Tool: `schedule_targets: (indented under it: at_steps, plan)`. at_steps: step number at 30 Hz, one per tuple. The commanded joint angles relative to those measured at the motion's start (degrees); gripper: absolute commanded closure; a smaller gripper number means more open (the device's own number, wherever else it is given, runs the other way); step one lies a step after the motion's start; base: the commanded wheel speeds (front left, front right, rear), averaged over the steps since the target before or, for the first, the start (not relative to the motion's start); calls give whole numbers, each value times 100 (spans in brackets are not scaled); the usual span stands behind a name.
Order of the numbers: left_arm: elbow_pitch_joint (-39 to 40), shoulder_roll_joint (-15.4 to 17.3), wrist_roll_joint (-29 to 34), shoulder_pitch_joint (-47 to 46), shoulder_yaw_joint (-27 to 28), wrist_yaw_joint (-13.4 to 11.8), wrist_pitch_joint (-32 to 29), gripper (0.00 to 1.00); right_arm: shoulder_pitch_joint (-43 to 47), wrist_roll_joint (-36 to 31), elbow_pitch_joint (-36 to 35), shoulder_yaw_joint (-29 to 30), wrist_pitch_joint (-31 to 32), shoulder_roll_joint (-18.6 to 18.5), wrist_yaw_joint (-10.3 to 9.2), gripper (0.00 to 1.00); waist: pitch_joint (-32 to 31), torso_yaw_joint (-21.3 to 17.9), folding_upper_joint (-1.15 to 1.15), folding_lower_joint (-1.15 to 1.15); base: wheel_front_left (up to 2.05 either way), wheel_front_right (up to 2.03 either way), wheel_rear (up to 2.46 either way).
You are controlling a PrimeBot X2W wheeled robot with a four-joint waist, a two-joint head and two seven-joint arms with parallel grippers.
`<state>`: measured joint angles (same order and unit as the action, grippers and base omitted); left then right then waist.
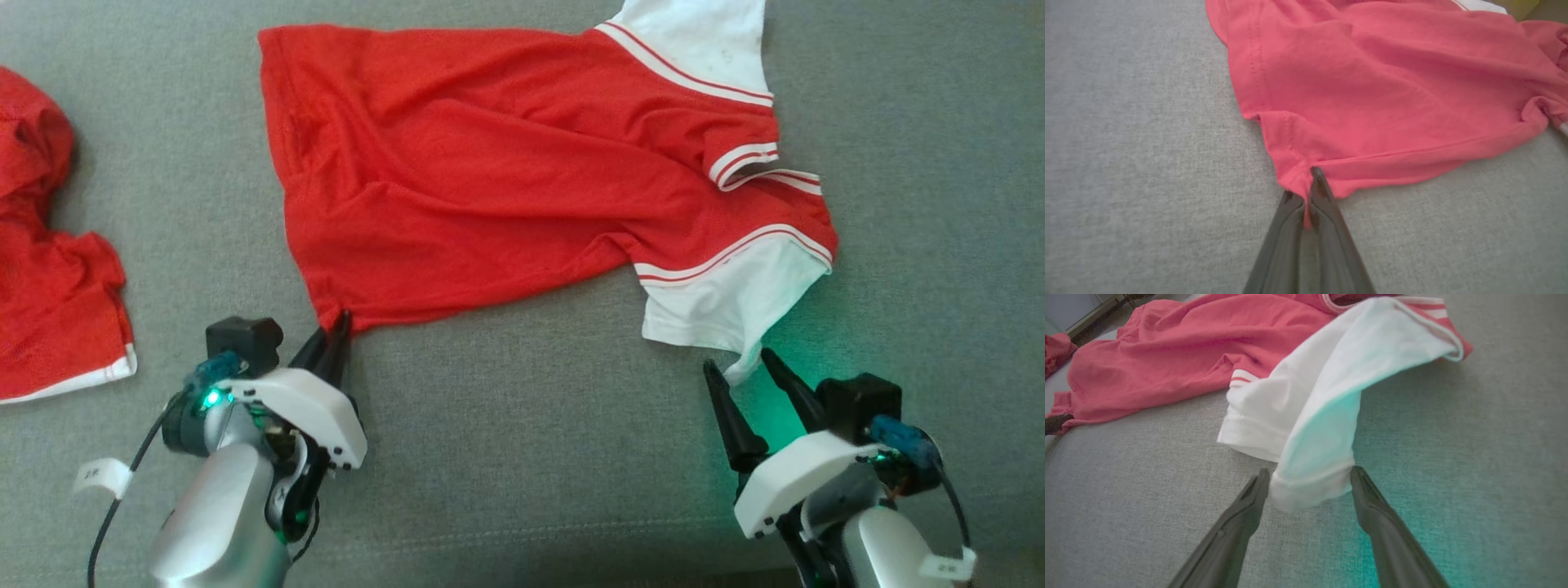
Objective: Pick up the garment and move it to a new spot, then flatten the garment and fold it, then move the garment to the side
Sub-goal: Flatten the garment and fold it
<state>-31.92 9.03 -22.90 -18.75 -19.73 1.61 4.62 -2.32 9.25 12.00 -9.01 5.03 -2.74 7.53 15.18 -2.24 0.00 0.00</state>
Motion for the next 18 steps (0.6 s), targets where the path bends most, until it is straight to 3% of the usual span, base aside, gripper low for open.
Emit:
schedule_targets:
  at_steps: [1, 2, 3, 4, 12, 18]
  plan:
    - [80, 115, 33, -217, 178, 19, 62, 100, -222, 59, -133, -150, -93, -14, -4, 0, 28, 25, 0, 0, 0, 0, 0]
    - [75, 122, 44, -235, 169, 24, 101, 100, -266, 74, -49, -149, -113, -14, -4, 0, 40, 39, 0, 0, 0, 0, 0]
    - [69, 130, 50, -248, 165, 26, 138, 100, -302, 98, 19, -152, -132, -14, -4, 59, 47, 50, 0, 0, 0, 0, 0]
    - [69, 138, 51, -256, 166, 27, 179, 100, -332, 106, 50, -148, -171, -14, -4, 100, 53, 60, 0, 0, 0, 0, 0]
    - [492, 270, 43, -169, 304, -45, 683, 100, -325, -74, -427, 272, -427, -14, -4, 100, -89, 72, 0, 0, 0, 0, 0]
    - [1618, 500, 18, 58, 570, -223, 864, 100, -473, -208, -1410, 824, -311, -14, -4, 100, -445, 56, 0, 0, 0, 0, 0]
